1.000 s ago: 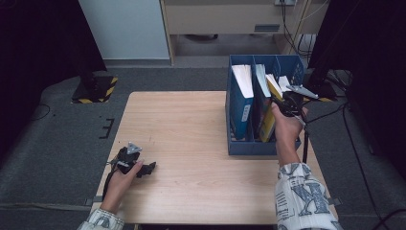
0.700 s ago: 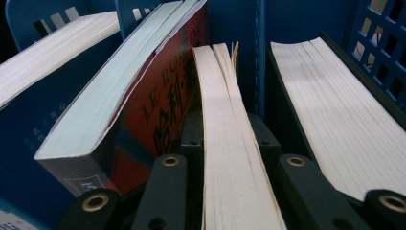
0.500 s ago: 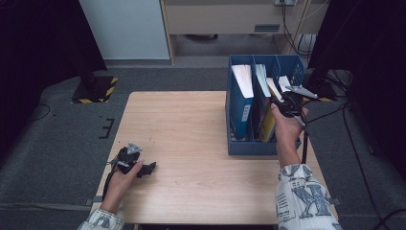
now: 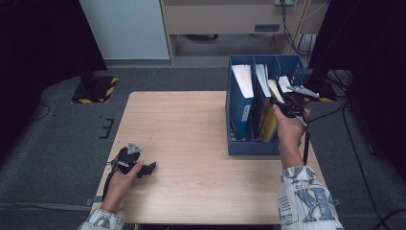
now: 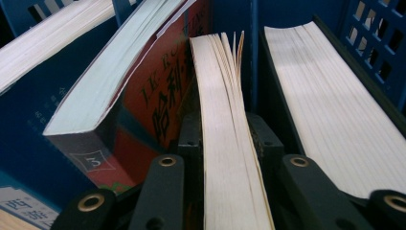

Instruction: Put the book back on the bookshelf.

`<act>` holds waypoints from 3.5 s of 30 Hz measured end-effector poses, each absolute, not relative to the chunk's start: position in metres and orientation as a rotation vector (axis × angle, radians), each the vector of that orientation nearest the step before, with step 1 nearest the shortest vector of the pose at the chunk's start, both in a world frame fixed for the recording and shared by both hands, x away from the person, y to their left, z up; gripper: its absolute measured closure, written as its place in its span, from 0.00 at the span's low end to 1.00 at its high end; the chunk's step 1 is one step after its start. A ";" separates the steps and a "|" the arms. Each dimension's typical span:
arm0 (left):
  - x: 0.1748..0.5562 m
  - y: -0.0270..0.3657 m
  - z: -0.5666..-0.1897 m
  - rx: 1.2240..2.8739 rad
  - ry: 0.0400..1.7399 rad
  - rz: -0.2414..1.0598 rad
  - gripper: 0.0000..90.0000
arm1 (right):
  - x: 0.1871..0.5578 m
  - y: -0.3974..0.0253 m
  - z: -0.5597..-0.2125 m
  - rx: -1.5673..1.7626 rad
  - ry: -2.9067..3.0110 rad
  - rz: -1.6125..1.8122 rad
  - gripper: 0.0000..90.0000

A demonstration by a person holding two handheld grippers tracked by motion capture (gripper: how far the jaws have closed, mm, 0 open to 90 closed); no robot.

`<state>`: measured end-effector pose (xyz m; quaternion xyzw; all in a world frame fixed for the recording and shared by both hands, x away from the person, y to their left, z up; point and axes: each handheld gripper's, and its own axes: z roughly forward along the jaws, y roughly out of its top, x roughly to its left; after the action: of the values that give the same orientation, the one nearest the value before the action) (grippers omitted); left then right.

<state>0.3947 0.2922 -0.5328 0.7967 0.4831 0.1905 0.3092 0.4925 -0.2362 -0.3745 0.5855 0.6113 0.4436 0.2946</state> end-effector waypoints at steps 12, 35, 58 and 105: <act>0.395 0.292 -0.533 2.110 1.274 0.503 0.05 | 0.493 -0.234 -0.371 1.552 1.653 1.137 0.83; 0.395 0.292 -0.533 2.112 1.268 0.500 0.05 | 0.522 -0.234 -0.363 1.560 1.590 1.186 0.83; 0.395 0.291 -0.533 2.111 1.267 0.499 0.05 | 0.526 -0.240 -0.367 1.576 1.570 1.220 0.83; 0.395 0.290 -0.533 2.115 1.261 0.496 0.05 | 0.504 -0.244 -0.356 1.503 1.582 1.294 0.50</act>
<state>0.3950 0.2899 -0.5327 0.8006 0.4772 0.1876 0.3099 0.5038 -0.2441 -0.3557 0.5655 0.5953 0.4870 0.2979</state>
